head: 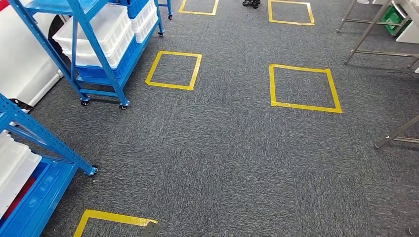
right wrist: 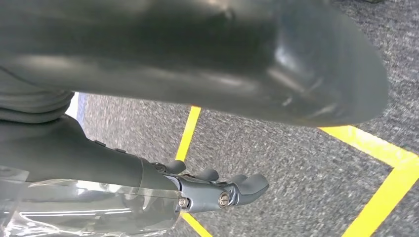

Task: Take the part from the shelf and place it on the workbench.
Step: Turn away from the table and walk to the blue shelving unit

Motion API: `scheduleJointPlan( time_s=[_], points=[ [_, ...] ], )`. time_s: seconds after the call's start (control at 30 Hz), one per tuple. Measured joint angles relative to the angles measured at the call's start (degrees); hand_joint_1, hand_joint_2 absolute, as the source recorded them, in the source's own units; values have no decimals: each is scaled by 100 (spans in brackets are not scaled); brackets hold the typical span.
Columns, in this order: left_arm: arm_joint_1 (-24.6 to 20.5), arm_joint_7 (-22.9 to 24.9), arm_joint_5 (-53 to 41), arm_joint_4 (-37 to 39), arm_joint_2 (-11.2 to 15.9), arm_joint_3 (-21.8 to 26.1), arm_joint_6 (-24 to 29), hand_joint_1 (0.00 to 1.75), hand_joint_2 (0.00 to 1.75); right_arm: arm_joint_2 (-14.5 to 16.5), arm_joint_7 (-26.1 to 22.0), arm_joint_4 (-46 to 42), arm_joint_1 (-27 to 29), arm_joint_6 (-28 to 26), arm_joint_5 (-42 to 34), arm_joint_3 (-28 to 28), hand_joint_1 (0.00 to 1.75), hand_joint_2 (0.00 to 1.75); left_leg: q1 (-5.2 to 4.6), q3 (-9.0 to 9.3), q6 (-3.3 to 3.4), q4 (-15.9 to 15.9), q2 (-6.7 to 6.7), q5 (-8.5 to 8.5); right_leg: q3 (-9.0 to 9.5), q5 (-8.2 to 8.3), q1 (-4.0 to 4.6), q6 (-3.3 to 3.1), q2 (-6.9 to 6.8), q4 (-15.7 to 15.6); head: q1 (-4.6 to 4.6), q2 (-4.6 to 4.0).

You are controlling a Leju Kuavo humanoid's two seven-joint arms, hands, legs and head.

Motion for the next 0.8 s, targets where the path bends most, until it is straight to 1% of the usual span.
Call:
scheduleJointPlan(
  time_s=[0.03, 0.07, 0.1, 0.13, 0.17, 0.2, 0.27, 0.3, 0.33, 0.37, 0.4, 0.43, 0.47, 0.5, 0.53, 0.57, 0.6, 0.63, 0.67, 0.7, 0.73, 0.77, 0.8],
  points=[
    [2, 4, 0, 0, 0, 1, 2, 0, 0, 1, 10, 1, 6, 1, 17, 9, 0, 0, 0, 7, -4, 8, -73, -4, 36, 166, -3, -5, 11, -141, 0, 1],
    [2, 8, 0, 0, -1, 1, 3, 0, 0, 2, 24, 2, 10, 1, 33, 20, 0, 0, 1, 16, -13, 18, -147, -10, 171, 409, -10, -13, 54, -485, 0, 0],
    [-1, 10, -1, 0, -3, 1, 3, 0, 0, 2, 37, 5, 15, 3, 45, 29, 0, 0, 1, 19, -28, 31, -210, -20, 341, 610, -20, -26, 158, -885, 1, 0],
    [-7, 14, -1, 0, -4, 0, 4, 0, 0, 2, 48, 8, 18, 4, 55, 36, 0, 0, -6, 13, -48, 54, -267, -31, 477, 747, -26, -43, 257, -1217, 0, 1],
    [-11, 20, -2, 0, -5, 0, 5, 0, 0, 2, 55, 10, 16, 7, 65, 43, 0, 0, -11, 0, -74, 70, -313, -38, 566, 818, -27, -64, 333, -1435, 0, 0],
    [-12, 29, -3, 0, -5, -1, 6, 0, 0, 2, 64, 13, 8, 10, 71, 49, 0, 0, -11, -15, -105, 77, -356, -39, 596, 818, -18, -90, 367, -1516, 0, 0],
    [-4, 49, -4, 1, -5, -1, 8, 0, 0, 7, 83, 13, -18, 13, 87, 68, 0, 0, -3, -43, -173, 73, -430, -36, 606, 832, -12, -157, 270, -1544, -1, 1],
    [0, 57, -4, 1, -5, -1, 8, 0, 0, 10, 93, 13, -26, 13, 91, 79, 0, 0, -4, -62, -204, 111, -386, -69, 619, 840, -16, -198, 216, -1565, -1, 1],
    [-1, 62, -4, 1, -4, -1, 8, 0, 0, 13, 98, 13, -24, 13, 96, 88, 0, 0, -7, -120, -229, 235, -290, -155, 630, 848, -22, -240, 153, -1586, -1, 0],
    [-9, 67, -4, 0, -4, -1, 8, 0, 0, 15, 101, 13, -14, 10, 99, 96, 0, 0, -6, -229, -250, 484, -157, -308, 639, 850, -21, -276, 86, -1603, -1, 0],
    [-17, 70, -4, 0, -4, -1, 8, 0, 0, 15, 103, 13, -1, 5, 105, 103, 0, 0, 0, -399, -268, 847, -14, -504, 642, 843, -4, -302, 17, -1605, -1, -1],
    [-22, 75, -3, 0, -4, -1, 9, 0, 0, 15, 103, 13, 10, -3, 116, 113, 0, 0, 15, -597, -285, 1263, 65, -696, 642, 835, 12, -319, -55, -1604, -1, -1],
    [-21, 81, -3, 0, -4, -1, 9, 0, 0, 15, 103, 13, 17, -10, 131, 123, 0, 0, 30, -761, -299, 1606, 108, -822, 644, 827, 25, -328, -127, -1602, -2, -1],
    [-14, 87, -2, 1, -4, -1, 11, 0, 0, 15, 103, 13, 19, -16, 148, 133, 0, 0, 41, -840, -310, 1770, 132, -841, 648, 820, 33, -331, -194, -1599, -1, -1],
    [-6, 96, -2, 1, -4, -1, 14, 0, 0, 15, 104, 13, 16, -19, 168, 141, 0, 0, 50, -795, -314, 1688, 153, -742, 656, 811, 36, -327, -255, -1597, -2, -1],
    [-2, 102, -2, 1, -4, -1, 19, 0, 0, 15, 107, 13, 12, -20, 188, 146, 0, 0, 54, -635, -309, 1378, 194, -559, 672, 799, 38, -318, -313, -1595, -2, 0],
    [-4, 108, -2, 1, -4, -1, 25, 0, 0, 15, 114, 13, 8, -20, 203, 151, 0, 0, 51, -403, -293, 935, 300, -358, 693, 785, 42, -304, -368, -1593, -1, 0],
    [-14, 114, -2, 0, -4, -1, 30, 0, 0, 16, 123, 13, 7, -19, 219, 158, 0, 0, 32, -196, -266, 534, 421, -213, 715, 767, 53, -282, -420, -1589, -1, 0],
    [-26, 119, -3, 0, -5, -1, 37, 0, 0, 16, 136, 13, 4, -16, 234, 166, 0, 0, 12, -58, -233, 253, 512, -129, 732, 752, 62, -255, -466, -1586, -1, 1],
    [-34, 129, -5, 0, -5, -1, 41, 0, 0, 16, 151, 13, -4, -14, 250, 174, 0, 0, -7, 4, -201, 110, 570, -108, 745, 740, 68, -227, -509, -1586, -1, 0],
    [-38, 142, -9, 0, -4, -1, 44, 0, 0, 18, 166, 13, -16, -11, 269, 182, 0, 0, -28, -1, -171, 90, 543, -116, 757, 734, 67, -195, -554, -1591, -1, 0],
    [-37, 153, -14, 0, -4, -1, 47, 0, 0, 19, 180, 11, -33, -9, 286, 190, 0, 0, -28, -3, -138, 66, 481, -103, 773, 729, 63, -163, -599, -1601, -2, 0],
    [-31, 166, -21, 0, -6, -1, 46, 0, 0, 21, 190, 9, -46, -9, 296, 199, 0, 0, -20, 16, -106, 31, 426, -79, 786, 702, 51, -130, -569, -1585, 0, -1]
  ],
)
